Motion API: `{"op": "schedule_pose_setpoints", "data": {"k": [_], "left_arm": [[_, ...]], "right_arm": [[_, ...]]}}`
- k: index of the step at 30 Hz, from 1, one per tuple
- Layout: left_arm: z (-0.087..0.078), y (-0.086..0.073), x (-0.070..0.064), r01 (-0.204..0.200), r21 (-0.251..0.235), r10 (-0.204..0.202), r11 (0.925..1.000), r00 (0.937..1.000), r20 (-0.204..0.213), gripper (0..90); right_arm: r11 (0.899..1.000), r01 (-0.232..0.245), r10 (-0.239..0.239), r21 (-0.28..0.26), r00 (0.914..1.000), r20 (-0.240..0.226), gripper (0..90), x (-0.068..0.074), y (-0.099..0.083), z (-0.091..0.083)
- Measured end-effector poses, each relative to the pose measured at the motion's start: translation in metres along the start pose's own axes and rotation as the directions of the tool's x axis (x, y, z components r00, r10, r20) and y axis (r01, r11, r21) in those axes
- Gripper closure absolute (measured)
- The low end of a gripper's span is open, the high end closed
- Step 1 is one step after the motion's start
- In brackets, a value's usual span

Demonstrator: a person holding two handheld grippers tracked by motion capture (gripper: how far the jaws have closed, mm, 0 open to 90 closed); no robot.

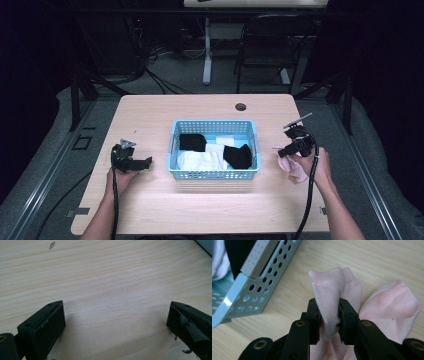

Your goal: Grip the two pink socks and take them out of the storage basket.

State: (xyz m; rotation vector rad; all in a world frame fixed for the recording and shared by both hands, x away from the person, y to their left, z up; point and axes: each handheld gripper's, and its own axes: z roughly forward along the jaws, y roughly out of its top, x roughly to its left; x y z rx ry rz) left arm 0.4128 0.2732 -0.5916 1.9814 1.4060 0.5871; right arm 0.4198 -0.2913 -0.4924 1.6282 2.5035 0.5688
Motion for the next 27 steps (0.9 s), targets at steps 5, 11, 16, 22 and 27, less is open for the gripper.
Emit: {"op": "schedule_pose_setpoints", "data": {"k": [5,11,16,22,27], "left_arm": [[0.0,0.0,0.0,-0.002,-0.001,0.002,1.0,1.0,0.002,1.7],[0.0,0.0,0.0,-0.003,-0.001,0.003,1.0,1.0,0.002,1.8],[0.0,0.0,0.0,-0.003,-0.001,0.003,1.0,1.0,0.002,1.8],[-0.001,0.0,0.0,-0.004,0.0,0.004,1.0,1.0,0.0,1.9],[0.0,0.0,0.0,-0.004,0.0,0.004,1.0,1.0,0.001,1.9]], "right_arm": [[0.999,-0.033,0.033,0.009,0.9994,-0.011,71.1,-0.002,-0.002,0.013],[0.998,-0.03,0.028,0.053,0.9993,0.025,47.5,0.0,0.001,0.03],[0.999,-0.023,0.023,-0.024,0.9997,0.005,26.2,0.007,0.004,0.007],[0.997,0.008,-0.009,-0.073,0.9999,-0.014,16.7,0.019,0.0,-0.026],[0.992,0.032,-0.034,-0.123,0.9993,-0.016,11.5,0.026,-0.01,-0.046]]}}
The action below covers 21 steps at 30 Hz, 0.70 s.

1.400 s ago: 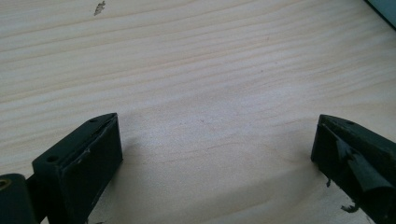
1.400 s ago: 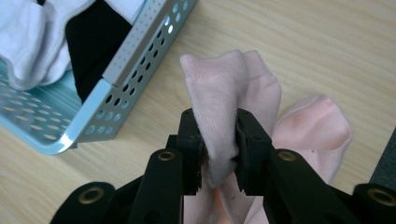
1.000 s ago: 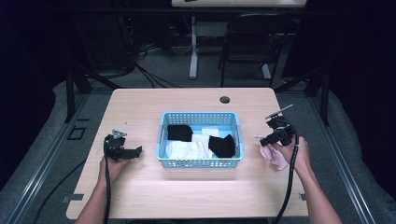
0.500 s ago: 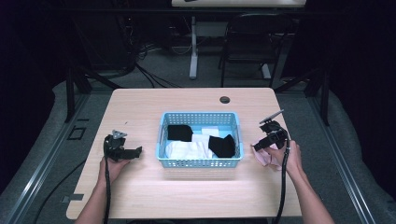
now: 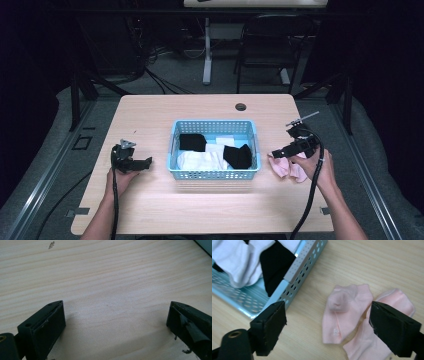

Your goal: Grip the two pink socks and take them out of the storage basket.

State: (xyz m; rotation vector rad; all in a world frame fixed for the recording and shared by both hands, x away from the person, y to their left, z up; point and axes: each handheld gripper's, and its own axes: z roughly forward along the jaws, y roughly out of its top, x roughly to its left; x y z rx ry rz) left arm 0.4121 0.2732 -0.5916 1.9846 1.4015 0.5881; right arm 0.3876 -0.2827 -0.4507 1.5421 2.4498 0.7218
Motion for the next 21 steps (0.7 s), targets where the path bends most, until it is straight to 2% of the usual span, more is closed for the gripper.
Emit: {"op": "schedule_pose_setpoints", "data": {"k": [1,7,10,11,13,17,19,20,21], "left_arm": [[0.0,0.0,0.0,0.0,0.0,0.0,1.0,1.0,0.0,1.8],[0.0,0.0,0.0,0.0,0.0,0.0,1.0,1.0,-0.001,1.9],[0.0,0.0,0.0,0.0,0.0,0.0,1.0,1.0,-0.001,1.9],[0.0,0.0,0.0,0.0,0.0,0.0,1.0,1.0,0.0,1.9],[0.0,0.0,0.0,0.0,0.001,0.0,1.0,1.0,0.0,1.9],[0.0,0.0,0.0,0.003,-0.001,-0.003,1.0,1.0,-0.001,1.8],[0.0,0.0,0.0,0.002,-0.001,-0.002,1.0,1.0,0.0,1.8],[0.0,0.0,0.0,0.0,-0.001,0.0,1.0,1.0,0.002,1.8],[0.001,0.001,0.0,0.0,-0.001,0.0,1.0,1.0,0.004,1.8]], "right_arm": [[1.0,0.012,-0.012,-0.011,0.9999,0.002,7.1,0.003,-0.005,-0.007],[0.998,0.046,-0.046,-0.031,0.999,0.0,5.2,0.012,-0.02,-0.019],[0.998,0.062,-0.062,-0.031,0.9981,0.002,0.9,0.018,-0.032,-0.024],[0.997,0.078,-0.078,-0.022,0.9969,0.008,0.0,0.019,-0.037,-0.025],[0.997,0.077,-0.077,-0.027,0.9965,0.034,0.0,0.023,-0.047,-0.025],[0.997,0.077,-0.077,-0.021,0.9966,0.03,0.0,0.026,-0.068,-0.017],[0.997,0.071,-0.071,-0.007,0.9974,0.015,0.0,0.026,-0.076,-0.007],[0.997,0.075,-0.075,0.026,0.997,0.017,0.0,0.024,-0.079,-0.001],[0.998,0.054,-0.054,0.031,0.9985,0.001,0.0,0.024,-0.083,0.006]]}}
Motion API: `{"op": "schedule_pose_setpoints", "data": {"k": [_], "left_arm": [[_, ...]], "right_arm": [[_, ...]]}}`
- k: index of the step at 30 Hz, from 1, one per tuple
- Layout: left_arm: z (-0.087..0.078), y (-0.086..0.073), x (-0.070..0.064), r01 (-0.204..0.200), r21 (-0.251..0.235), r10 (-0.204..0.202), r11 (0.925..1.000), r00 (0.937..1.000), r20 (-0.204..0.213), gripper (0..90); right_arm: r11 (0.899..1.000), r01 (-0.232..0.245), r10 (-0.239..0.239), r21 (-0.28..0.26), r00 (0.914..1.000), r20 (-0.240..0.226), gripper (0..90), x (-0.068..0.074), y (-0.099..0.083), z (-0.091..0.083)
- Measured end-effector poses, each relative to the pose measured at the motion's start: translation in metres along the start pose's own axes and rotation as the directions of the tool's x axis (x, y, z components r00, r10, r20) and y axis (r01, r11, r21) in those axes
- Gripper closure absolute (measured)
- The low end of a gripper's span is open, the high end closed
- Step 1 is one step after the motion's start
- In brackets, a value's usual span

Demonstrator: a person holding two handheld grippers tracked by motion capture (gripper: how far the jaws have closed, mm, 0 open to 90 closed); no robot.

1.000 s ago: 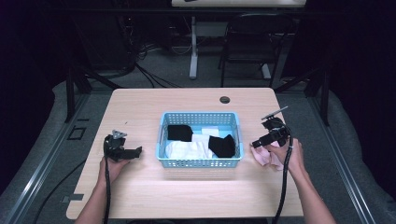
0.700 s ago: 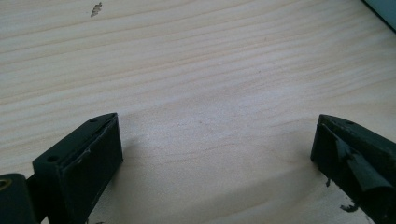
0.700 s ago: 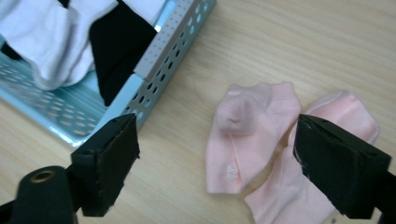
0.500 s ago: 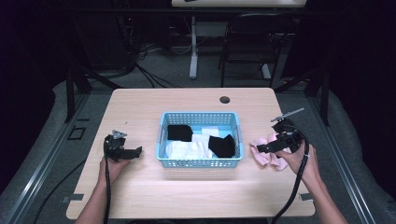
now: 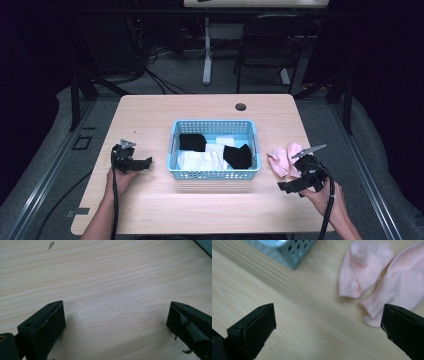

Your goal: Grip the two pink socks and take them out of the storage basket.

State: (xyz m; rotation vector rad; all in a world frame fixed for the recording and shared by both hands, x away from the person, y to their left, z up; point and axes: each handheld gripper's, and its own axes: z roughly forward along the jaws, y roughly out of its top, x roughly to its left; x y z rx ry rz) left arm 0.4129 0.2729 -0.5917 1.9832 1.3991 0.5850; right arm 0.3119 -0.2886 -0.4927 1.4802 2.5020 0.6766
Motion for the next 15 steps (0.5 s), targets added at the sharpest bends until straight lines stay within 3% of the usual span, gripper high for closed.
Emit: {"op": "schedule_pose_setpoints", "data": {"k": [3,4,5,6,12,15], "left_arm": [[0.0,0.0,0.0,-0.002,0.0,0.002,1.0,1.0,0.002,1.8],[0.0,0.0,0.0,-0.002,0.0,0.002,1.0,1.0,0.001,1.8],[0.0,0.0,0.0,-0.002,0.0,0.002,1.0,1.0,0.001,1.8],[0.0,0.0,0.0,-0.002,0.0,0.002,1.0,1.0,0.001,1.9],[0.0,0.0,0.0,-0.001,-0.001,0.001,1.0,1.0,0.001,1.9],[0.0,0.0,0.0,-0.001,-0.003,0.001,1.0,1.0,-0.001,1.9]], "right_arm": [[0.997,0.0,0.0,0.072,1.0,0.003,0.0,0.001,-0.01,0.019],[0.991,0.011,-0.011,0.136,0.9999,0.002,0.0,-0.001,-0.013,0.028],[0.991,0.011,-0.011,0.136,0.9999,0.002,0.0,-0.001,-0.013,0.028],[0.984,0.02,-0.023,0.179,0.9997,0.012,0.0,-0.002,-0.015,0.036],[0.977,0.048,-0.062,0.208,0.9963,0.061,0.9,-0.004,-0.016,0.036],[0.983,0.027,-0.038,0.183,0.9975,0.059,0.9,-0.004,-0.017,0.036]]}}
